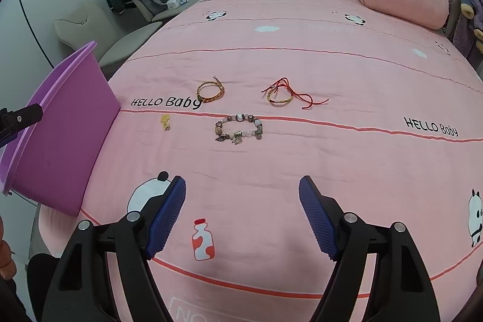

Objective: Organize jewelry
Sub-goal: 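Move both open tools back over the beaded bracelet and flower charm, then close right tool on beaded charm bracelet while left tool closes on flower charm, then lift the beaded bracelet and flower charm and carry them over the tub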

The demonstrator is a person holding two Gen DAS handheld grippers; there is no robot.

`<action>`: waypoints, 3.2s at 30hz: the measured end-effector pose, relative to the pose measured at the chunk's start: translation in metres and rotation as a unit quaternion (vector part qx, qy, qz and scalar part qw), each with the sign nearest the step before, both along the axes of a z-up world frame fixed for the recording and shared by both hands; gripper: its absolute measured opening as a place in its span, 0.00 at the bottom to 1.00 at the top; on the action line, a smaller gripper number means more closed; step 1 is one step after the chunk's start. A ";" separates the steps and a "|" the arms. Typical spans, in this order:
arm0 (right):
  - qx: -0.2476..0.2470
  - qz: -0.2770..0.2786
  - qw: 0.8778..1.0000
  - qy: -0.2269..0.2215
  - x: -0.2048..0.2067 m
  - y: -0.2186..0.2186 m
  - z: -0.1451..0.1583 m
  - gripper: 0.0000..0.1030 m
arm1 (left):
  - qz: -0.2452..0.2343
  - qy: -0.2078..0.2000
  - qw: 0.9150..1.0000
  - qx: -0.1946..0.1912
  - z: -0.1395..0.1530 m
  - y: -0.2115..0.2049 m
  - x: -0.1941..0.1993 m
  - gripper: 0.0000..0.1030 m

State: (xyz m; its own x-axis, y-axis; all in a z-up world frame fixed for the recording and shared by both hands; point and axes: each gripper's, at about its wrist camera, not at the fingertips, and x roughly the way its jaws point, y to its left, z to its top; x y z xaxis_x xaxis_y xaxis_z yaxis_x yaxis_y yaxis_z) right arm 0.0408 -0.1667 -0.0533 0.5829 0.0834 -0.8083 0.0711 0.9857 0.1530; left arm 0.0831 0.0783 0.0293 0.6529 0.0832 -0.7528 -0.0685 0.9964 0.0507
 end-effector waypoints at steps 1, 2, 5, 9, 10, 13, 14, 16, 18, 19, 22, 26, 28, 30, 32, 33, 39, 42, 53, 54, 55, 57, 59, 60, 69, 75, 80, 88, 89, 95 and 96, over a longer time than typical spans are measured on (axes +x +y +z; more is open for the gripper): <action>0.002 0.000 1.000 0.000 0.003 0.000 -0.001 0.72 | -0.007 0.003 1.000 -0.002 -0.002 -0.005 0.003 0.92; 0.003 0.000 1.000 0.000 0.005 -0.001 -0.002 0.72 | -0.011 0.005 1.000 -0.004 -0.005 -0.010 0.005 0.92; 0.003 -0.001 1.000 -0.001 0.013 -0.004 -0.005 0.72 | -0.024 0.014 1.000 -0.010 -0.015 -0.022 0.014 0.92; 0.005 -0.003 1.000 0.002 0.028 -0.008 -0.014 0.72 | -0.039 0.026 0.999 -0.010 -0.034 -0.038 0.029 0.92; 0.006 -0.005 1.000 0.004 0.033 -0.010 -0.016 0.72 | -0.043 0.030 0.999 -0.011 -0.039 -0.041 0.034 0.92; 0.007 -0.007 1.000 0.007 0.047 -0.014 -0.025 0.72 | -0.048 0.041 0.998 -0.012 -0.056 -0.048 0.048 0.92; 0.007 -0.008 1.000 0.008 0.052 -0.015 -0.028 0.72 | -0.048 0.044 0.998 -0.012 -0.061 -0.049 0.052 0.92; 0.005 -0.010 1.000 0.010 0.062 -0.017 -0.034 0.72 | -0.048 0.051 0.997 -0.011 -0.074 -0.051 0.063 0.92; 0.006 -0.011 1.000 0.012 0.071 -0.020 -0.042 0.72 | -0.049 0.054 0.997 -0.013 -0.086 -0.052 0.073 0.92; 0.005 -0.012 1.000 0.015 0.077 -0.021 -0.047 0.72 | -0.048 0.056 0.997 -0.012 -0.092 -0.052 0.078 0.92; 0.002 -0.013 1.000 0.023 0.092 -0.025 -0.060 0.72 | -0.045 0.066 0.997 -0.012 -0.110 -0.051 0.092 0.92; 0.000 -0.013 0.999 0.036 0.109 -0.028 -0.080 0.72 | -0.040 0.082 0.996 -0.014 -0.133 -0.050 0.109 0.92; 0.000 -0.013 0.999 0.040 0.116 -0.029 -0.088 0.72 | -0.040 0.086 0.995 -0.013 -0.141 -0.051 0.115 0.92; -0.001 -0.013 0.999 0.045 0.121 -0.029 -0.094 0.72 | -0.041 0.090 0.995 -0.009 -0.148 -0.052 0.118 0.92; 0.001 -0.015 0.999 0.046 0.127 -0.030 -0.099 0.72 | -0.042 0.093 0.995 -0.006 -0.155 -0.054 0.122 0.92; 0.003 -0.015 0.999 0.046 0.129 -0.031 -0.100 0.72 | -0.042 0.095 0.995 -0.007 -0.157 -0.055 0.125 0.92; -0.004 -0.012 0.999 0.045 0.142 -0.029 -0.107 0.72 | -0.044 0.097 0.994 -0.005 -0.167 -0.058 0.133 0.92; -0.013 -0.011 0.999 0.043 0.147 -0.028 -0.109 0.72 | -0.041 0.096 0.994 -0.009 -0.172 -0.056 0.137 0.92; -0.059 0.003 0.997 0.045 0.158 -0.019 -0.121 0.72 | -0.038 0.104 0.993 -0.040 -0.193 -0.052 0.151 0.92; -0.063 0.003 0.997 0.045 0.160 -0.018 -0.122 0.72 | -0.039 0.103 0.993 -0.041 -0.193 -0.052 0.151 0.92; -0.067 0.004 0.997 0.044 0.161 -0.017 -0.122 0.72 | -0.039 0.103 0.993 -0.042 -0.194 -0.053 0.151 0.92; -0.071 0.006 0.997 0.043 0.161 -0.016 -0.124 0.72 | -0.041 0.103 0.993 -0.042 -0.195 -0.053 0.153 0.90; -0.073 0.007 0.996 0.042 0.161 -0.015 -0.124 0.71 | -0.043 0.105 0.993 -0.040 -0.195 -0.056 0.152 0.86; -0.074 0.008 0.996 0.042 0.160 -0.014 -0.124 0.71 | -0.045 0.105 0.993 -0.040 -0.195 -0.056 0.153 0.81; -0.086 0.033 0.995 0.042 0.159 0.000 -0.121 0.46 | -0.067 0.113 0.989 -0.062 -0.189 -0.069 0.149 0.33; -0.084 0.043 0.995 0.038 0.157 0.008 -0.118 0.12 | -0.078 0.124 0.986 -0.078 -0.187 -0.079 0.145 0.13; -0.043 0.034 0.998 0.035 0.145 -0.003 -0.111 0.11 | -0.079 0.136 0.980 -0.123 -0.182 -0.066 0.133 0.12; -0.022 0.029 0.999 0.024 0.101 -0.001 -0.091 0.09 | -0.089 0.140 0.979 -0.121 -0.168 -0.062 0.094 0.12; -0.017 0.026 0.999 0.023 0.095 -0.002 -0.088 0.09 | -0.090 0.140 0.979 -0.121 -0.165 -0.060 0.088 0.12; -0.012 0.012 1.000 0.015 0.064 -0.005 -0.069 0.09 | -0.102 0.134 0.978 -0.119 -0.144 -0.058 0.053 0.13; -0.013 0.011 1.000 0.013 0.060 -0.004 -0.064 0.09 | -0.104 0.133 0.978 -0.120 -0.140 -0.055 0.049 0.13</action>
State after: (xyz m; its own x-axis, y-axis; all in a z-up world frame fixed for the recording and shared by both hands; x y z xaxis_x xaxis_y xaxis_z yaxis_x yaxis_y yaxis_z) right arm 0.1006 -0.1704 -0.1175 0.5598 0.0753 -0.8252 0.0532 0.9905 0.1265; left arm 0.1321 0.0230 -0.1110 0.4144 -0.2316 -0.8802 0.1210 0.9725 -0.1990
